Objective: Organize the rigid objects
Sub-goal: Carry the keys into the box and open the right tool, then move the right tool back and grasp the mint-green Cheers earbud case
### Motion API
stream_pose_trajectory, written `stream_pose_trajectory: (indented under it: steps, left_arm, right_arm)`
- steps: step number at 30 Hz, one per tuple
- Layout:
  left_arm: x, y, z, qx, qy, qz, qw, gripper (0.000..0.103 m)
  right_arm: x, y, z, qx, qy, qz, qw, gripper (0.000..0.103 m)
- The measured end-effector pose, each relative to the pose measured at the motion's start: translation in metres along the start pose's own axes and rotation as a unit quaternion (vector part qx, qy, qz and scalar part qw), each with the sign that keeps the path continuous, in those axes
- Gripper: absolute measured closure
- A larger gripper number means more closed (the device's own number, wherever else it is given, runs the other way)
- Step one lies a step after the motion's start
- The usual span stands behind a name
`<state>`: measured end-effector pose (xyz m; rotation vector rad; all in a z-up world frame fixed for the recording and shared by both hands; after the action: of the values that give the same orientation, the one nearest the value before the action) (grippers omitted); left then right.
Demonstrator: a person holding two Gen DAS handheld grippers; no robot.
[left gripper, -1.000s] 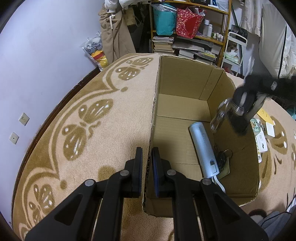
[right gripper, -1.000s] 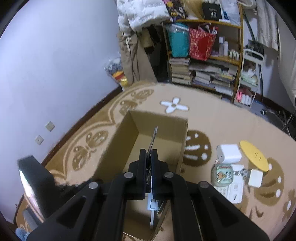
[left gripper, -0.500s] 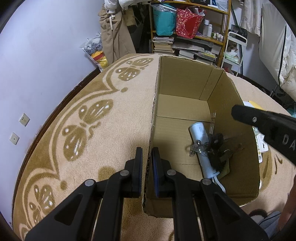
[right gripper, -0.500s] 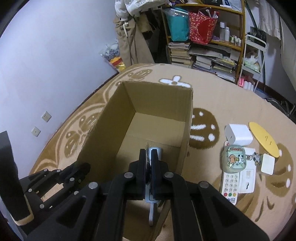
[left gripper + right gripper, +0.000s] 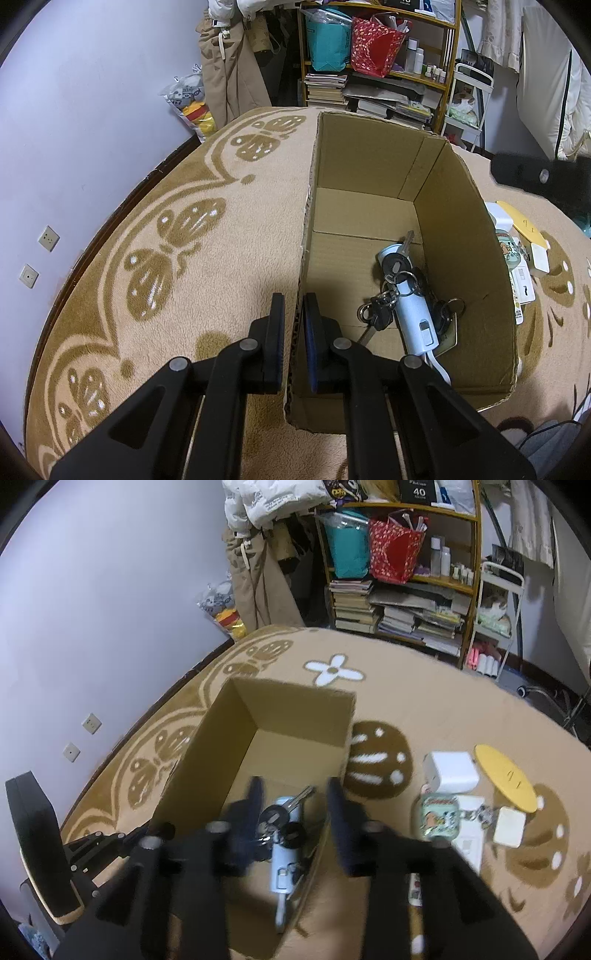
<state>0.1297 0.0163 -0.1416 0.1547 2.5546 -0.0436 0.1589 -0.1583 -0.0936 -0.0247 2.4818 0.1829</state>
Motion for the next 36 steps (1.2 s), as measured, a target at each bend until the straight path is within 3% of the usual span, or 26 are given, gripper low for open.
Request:
stream_pose_trajectory:
  steps: [6,10,23,36]
  left_arm:
    - [0.0,0.0,0.0,0.0,0.0,0.0,1.0,0.093]
    - [0.0,0.0,0.0,0.0,0.0,0.0,1.0,0.093]
    - [-0.001,0.001,0.0,-0.002,-0.005,0.002,1.0,0.093]
    - [-0.001,0.001,-0.002,-0.009,-0.009,0.005,0.9999,0.093]
  right_arm:
    - [-0.016,-0.028,-0.003,0.03,-0.014,0.013,0.999,0.015]
    - [-0.024,-0.048,-0.003,0.048,-0.019,0.019,0.998,0.004]
    - [-0.014,-0.105,0.026,0.083,0.009,0.049,0.995,0.003]
    - [0.023,-0.131,0.06,0.072,0.029,0.087,0.993,0.003]
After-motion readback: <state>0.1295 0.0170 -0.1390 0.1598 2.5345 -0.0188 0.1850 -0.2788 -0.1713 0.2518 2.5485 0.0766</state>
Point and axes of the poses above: each gripper's, at about its wrist camera, not at the fingertips, and z roughly the way its jaws point, y to its left, x to its underside, the point moved 9 cm from there along z, roughly the way its jaws point, and after that the axes turned 5 degrees about x, right-handed, at the moved point
